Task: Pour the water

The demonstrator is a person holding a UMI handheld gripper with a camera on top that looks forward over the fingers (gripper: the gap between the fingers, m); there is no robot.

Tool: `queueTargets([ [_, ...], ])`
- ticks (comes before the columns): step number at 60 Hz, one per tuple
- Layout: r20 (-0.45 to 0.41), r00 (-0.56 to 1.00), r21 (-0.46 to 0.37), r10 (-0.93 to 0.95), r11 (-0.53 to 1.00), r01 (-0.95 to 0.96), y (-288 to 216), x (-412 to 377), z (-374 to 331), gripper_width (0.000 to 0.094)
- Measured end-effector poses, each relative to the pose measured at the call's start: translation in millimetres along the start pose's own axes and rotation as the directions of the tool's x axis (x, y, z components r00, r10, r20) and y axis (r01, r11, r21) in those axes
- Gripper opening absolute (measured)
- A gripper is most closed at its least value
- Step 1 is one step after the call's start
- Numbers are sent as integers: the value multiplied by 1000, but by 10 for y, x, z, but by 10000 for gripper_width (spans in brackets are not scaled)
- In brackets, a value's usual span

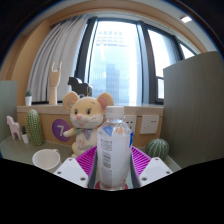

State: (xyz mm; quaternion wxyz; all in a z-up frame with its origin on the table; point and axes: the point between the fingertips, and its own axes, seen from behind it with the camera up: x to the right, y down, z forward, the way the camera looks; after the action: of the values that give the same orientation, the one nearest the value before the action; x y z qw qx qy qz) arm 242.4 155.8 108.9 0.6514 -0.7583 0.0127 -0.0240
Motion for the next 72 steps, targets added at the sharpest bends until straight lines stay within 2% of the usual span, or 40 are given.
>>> queueTargets([
  [3,-2,1000,-20,7,1000,-7,40,19,-11,606],
  [7,-24,1000,-50,19,999,-20,112,71,-80,875],
  [10,-48,999,-76,25,997,-29,185,126,-183,826],
  [14,-63,998,-85,27,996,-32,245,165,-372,865],
  [17,-63,997,-97,42,994,-48,308,152,-569,859],
  [37,118,980,-189,162,972,-138,688,-899,-2219,854],
  [50,161,973,-220,165,967,-128,804,-1541,-3114,854],
  [59,187,971,-203,146,973,-107,603,-1750,-3518,854],
  [72,174,982,-121,72,991,-51,174,-1738,-3851,853],
])
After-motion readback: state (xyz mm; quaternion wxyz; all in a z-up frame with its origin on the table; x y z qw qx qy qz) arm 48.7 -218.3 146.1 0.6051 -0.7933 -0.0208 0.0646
